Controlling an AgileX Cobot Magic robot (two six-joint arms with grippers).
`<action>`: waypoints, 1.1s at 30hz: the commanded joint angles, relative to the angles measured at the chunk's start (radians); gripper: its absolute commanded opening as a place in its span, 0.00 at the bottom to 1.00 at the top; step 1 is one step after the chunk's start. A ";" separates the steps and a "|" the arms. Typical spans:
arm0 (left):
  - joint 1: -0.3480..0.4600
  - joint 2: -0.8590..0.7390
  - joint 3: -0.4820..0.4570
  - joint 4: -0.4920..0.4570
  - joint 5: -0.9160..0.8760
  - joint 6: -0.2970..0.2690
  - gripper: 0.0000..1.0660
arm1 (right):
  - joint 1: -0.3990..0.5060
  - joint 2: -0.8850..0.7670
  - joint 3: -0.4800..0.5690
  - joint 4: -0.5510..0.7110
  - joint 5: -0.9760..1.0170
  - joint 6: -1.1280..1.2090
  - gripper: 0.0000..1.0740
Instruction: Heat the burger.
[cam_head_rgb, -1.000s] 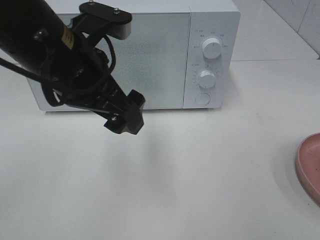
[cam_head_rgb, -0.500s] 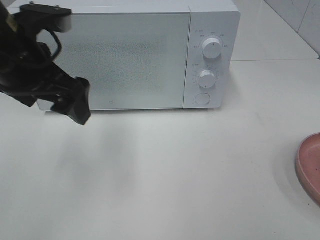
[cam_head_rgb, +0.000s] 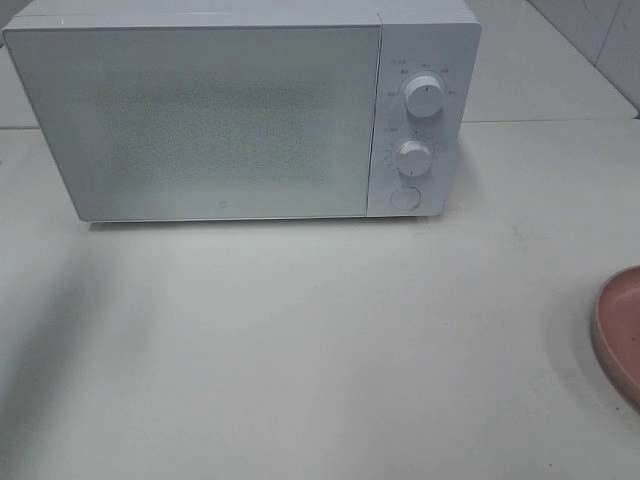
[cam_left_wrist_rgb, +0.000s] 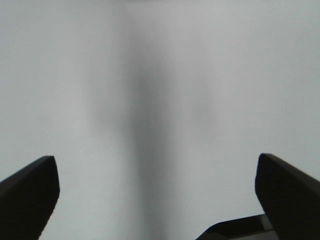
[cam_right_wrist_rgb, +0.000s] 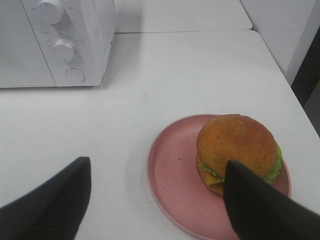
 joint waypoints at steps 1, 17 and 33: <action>0.041 -0.096 0.054 -0.022 -0.008 -0.010 0.94 | -0.004 -0.025 0.000 -0.002 -0.014 -0.010 0.66; 0.051 -0.534 0.475 0.001 -0.050 -0.024 0.94 | -0.004 -0.025 0.000 -0.002 -0.014 -0.010 0.66; 0.050 -0.957 0.617 0.042 -0.024 -0.032 0.94 | -0.004 -0.025 0.000 -0.004 -0.014 -0.009 0.66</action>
